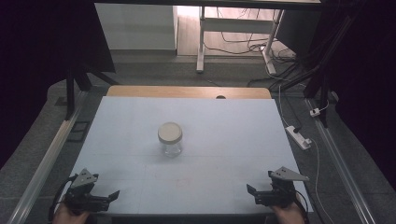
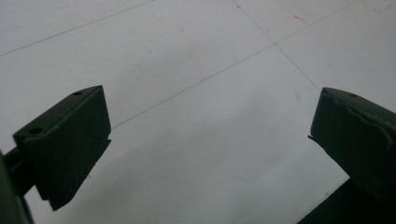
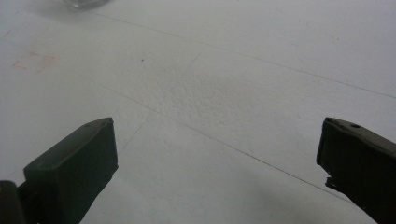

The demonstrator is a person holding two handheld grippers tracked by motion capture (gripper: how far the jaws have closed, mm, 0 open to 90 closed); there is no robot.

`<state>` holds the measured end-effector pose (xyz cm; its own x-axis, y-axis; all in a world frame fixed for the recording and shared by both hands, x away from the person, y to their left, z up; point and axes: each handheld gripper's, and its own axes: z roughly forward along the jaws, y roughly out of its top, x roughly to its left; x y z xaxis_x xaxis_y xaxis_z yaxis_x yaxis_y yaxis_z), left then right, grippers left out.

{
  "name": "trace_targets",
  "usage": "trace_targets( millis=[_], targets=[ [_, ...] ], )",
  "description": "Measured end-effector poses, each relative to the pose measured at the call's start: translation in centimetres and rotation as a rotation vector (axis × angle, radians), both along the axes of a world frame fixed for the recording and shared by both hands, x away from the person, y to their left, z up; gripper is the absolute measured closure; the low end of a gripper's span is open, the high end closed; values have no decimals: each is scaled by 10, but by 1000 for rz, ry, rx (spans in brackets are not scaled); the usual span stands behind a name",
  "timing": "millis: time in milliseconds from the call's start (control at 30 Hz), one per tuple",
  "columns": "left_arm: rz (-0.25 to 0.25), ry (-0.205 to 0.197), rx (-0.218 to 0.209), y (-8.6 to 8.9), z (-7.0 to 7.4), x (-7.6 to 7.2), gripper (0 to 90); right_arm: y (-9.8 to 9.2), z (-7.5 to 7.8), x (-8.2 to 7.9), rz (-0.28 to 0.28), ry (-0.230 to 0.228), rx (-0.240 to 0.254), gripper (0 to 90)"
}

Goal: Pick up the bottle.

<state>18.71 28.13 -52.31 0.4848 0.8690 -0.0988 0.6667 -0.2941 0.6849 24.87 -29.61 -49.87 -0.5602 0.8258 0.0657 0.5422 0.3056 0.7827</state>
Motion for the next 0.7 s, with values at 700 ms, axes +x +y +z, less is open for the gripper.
trace_targets(
  millis=[700],
  targets=[
    [-35,-23,-61,-2,5,5,0,0,-1,2,6,15,6,0]
  ],
)
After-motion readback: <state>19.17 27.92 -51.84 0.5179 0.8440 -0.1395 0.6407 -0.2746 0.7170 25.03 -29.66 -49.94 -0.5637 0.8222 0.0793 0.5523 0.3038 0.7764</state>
